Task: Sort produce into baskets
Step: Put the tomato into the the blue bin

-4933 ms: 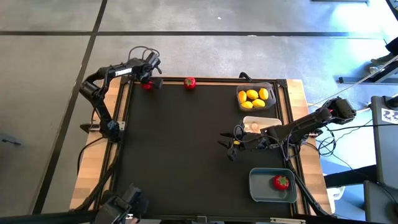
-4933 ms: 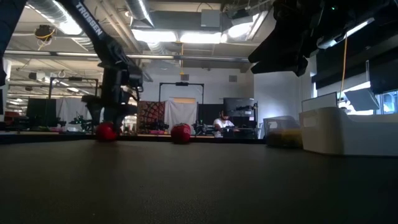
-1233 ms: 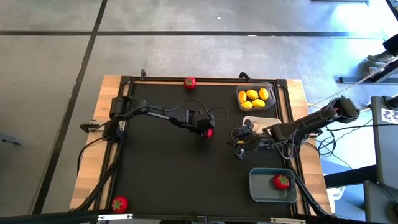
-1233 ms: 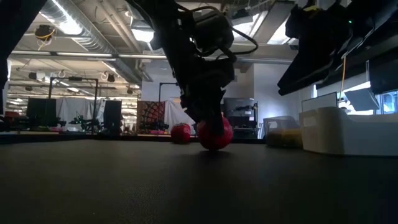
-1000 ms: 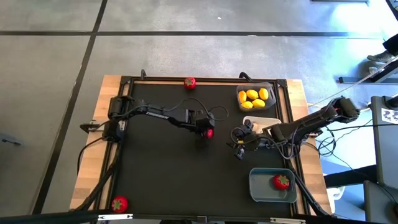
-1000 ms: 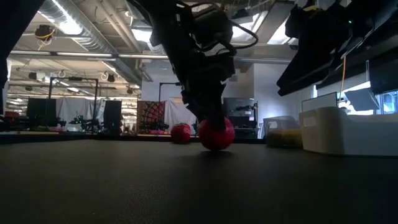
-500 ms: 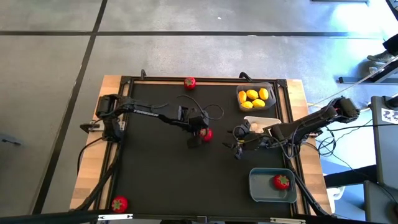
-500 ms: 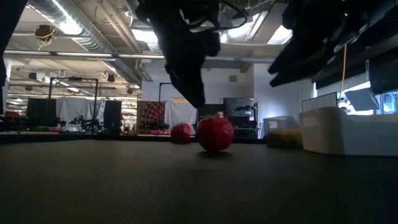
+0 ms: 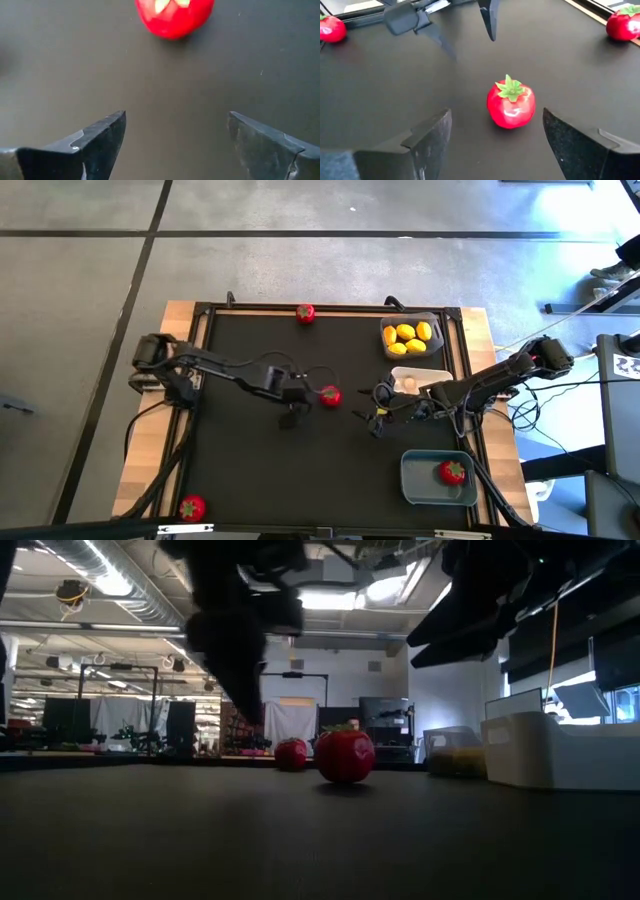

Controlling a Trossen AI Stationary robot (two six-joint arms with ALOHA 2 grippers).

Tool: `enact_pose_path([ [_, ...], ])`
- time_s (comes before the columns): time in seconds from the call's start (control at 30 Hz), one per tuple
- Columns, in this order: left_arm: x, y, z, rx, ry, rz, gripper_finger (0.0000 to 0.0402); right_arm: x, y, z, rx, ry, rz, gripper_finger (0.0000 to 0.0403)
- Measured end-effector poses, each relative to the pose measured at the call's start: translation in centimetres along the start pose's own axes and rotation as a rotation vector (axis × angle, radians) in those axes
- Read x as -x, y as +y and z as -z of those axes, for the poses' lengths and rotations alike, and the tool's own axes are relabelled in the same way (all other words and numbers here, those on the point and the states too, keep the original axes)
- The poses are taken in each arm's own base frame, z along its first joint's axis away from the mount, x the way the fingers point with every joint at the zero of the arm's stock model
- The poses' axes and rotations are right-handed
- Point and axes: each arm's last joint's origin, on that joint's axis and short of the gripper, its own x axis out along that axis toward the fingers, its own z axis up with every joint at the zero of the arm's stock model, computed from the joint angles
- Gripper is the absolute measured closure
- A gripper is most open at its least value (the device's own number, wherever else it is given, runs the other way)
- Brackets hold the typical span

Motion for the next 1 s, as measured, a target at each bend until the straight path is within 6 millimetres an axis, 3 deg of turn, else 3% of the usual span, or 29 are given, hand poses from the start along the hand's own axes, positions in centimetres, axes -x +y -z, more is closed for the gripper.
enact_pose_path([
  [0.3, 0.6, 1.0, 6.4, 0.196, -0.236, 0.078, 0.0059, -0.3, -0.4, -0.8, -0.024, -0.051, -0.021, 0.0091],
  [0.4, 0.6, 1.3, 7.7, 0.242, -0.282, 0.097, 0.0059, -0.6, -0.9, -1.2, -0.045, -0.049, -0.026, 0.0069],
  [0.57, 0.3, 1.5, 8.7, 0.274, -0.294, 0.106, 0.0059, -1.3, -2.3, -1.7, -0.094, -0.039, -0.028, 0.001],
  [1.0, 0.4, 1.4, 8.4, 0.287, -0.332, 0.12, 0.0059, -2.5, -4.8, -3.1, -0.169, -0.07, -0.096, 0.002],
])
